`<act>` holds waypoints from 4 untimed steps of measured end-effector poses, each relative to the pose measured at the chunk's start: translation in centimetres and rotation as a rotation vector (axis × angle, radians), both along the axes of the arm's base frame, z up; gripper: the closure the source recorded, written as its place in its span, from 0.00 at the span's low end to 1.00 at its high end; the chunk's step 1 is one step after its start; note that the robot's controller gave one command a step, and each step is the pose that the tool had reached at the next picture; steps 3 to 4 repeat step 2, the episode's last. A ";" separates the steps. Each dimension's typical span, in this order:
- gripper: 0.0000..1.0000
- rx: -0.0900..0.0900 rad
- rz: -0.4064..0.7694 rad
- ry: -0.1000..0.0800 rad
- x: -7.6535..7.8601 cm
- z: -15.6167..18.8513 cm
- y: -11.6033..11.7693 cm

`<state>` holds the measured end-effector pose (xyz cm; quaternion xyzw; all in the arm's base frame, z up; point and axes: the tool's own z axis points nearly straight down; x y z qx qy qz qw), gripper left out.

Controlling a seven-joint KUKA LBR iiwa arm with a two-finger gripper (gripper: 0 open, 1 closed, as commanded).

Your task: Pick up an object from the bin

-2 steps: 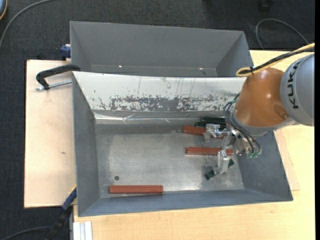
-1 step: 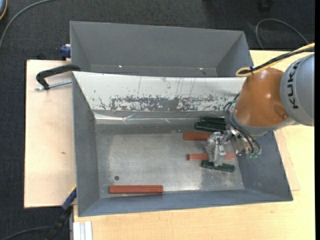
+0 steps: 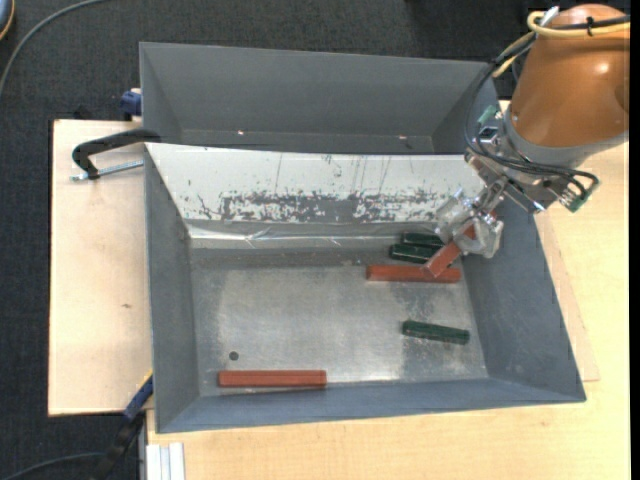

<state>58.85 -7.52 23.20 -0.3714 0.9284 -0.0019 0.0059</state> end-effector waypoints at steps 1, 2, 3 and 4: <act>1.00 0.003 -0.051 0.013 0.3 -3.8 5.3; 1.00 0.000 0.155 0.001 0.5 0.8 8.2; 1.00 0.000 0.155 0.001 0.5 0.8 8.2; 1.00 0.000 0.155 0.001 0.5 0.8 8.2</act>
Offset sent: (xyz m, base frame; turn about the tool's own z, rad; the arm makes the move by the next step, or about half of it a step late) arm 0.0023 0.0487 -0.0375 0.0542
